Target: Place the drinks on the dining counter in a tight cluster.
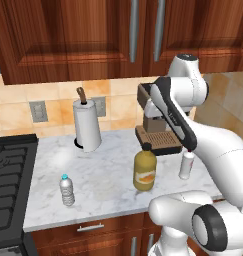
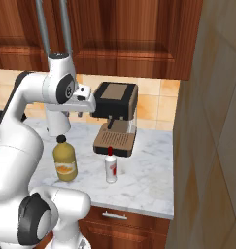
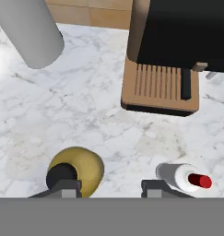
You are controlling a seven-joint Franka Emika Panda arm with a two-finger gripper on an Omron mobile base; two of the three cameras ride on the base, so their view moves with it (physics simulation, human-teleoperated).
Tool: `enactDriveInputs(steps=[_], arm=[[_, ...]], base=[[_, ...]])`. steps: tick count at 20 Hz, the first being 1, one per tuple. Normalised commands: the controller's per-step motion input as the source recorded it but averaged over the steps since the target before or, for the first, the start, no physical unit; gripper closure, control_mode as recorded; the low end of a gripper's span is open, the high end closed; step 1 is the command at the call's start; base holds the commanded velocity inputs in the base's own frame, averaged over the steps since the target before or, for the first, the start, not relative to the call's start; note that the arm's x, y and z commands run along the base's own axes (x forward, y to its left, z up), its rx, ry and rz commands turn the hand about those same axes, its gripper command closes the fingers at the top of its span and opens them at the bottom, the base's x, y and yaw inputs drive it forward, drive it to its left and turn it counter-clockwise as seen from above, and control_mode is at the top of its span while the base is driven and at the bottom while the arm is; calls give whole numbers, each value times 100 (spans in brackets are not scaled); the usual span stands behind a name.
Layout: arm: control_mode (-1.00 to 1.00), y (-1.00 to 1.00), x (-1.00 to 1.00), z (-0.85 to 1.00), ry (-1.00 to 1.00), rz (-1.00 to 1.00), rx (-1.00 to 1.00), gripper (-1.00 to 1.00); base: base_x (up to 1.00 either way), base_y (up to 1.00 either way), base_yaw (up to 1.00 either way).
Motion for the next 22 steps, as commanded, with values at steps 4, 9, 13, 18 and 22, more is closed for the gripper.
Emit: enactDriveInputs(steps=[4, 9, 13, 18, 22], arm=[[-100, 0, -11, -1, 0, 0, 0, -100], [-100, 27, -12, -15, 5, 0, 0, -100], [-100, 56, 5, -14, 2, -2, -1, -100], [-100, 25, 15, -12, 2, 0, -1, -100], [-100, 11, 19, -18, 15, -1, 0, -100]], base=[[0, 0, 0], [0, 0, 0], [0, 0, 0], [0, 0, 0], [0, 0, 0]])
